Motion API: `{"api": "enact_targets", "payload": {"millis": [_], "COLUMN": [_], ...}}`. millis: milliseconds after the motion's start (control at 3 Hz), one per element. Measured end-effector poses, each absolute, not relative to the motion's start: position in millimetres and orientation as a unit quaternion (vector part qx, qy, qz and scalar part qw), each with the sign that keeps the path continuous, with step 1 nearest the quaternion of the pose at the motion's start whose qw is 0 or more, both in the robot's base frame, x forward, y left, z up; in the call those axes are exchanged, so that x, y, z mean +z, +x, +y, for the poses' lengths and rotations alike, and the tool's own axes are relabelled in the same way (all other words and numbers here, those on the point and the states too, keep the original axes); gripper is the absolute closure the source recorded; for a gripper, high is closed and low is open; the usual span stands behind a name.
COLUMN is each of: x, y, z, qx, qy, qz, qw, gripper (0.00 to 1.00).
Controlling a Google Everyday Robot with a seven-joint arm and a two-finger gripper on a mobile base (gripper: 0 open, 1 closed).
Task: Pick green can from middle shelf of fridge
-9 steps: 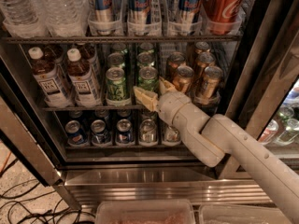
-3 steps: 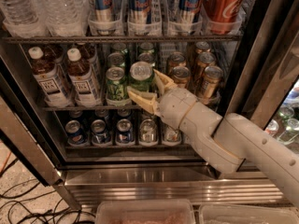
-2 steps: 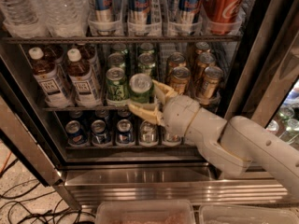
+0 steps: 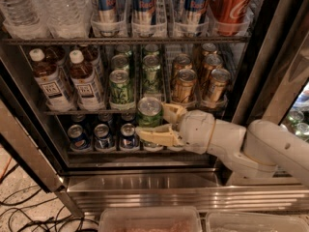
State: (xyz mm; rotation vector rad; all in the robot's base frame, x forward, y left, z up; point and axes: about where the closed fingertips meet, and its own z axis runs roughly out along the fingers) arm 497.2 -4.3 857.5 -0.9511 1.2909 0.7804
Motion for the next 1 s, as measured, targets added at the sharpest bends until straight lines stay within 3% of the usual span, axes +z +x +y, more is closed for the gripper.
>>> {"api": "enact_targets", "payload": {"millis": [1000], "x": [904.5], "y": [463.1], "z": [-3.8], "qx": [0.4], "qy": [-0.412], "qz": [0.602], "qw": [0.554], "gripper": [1.0]}}
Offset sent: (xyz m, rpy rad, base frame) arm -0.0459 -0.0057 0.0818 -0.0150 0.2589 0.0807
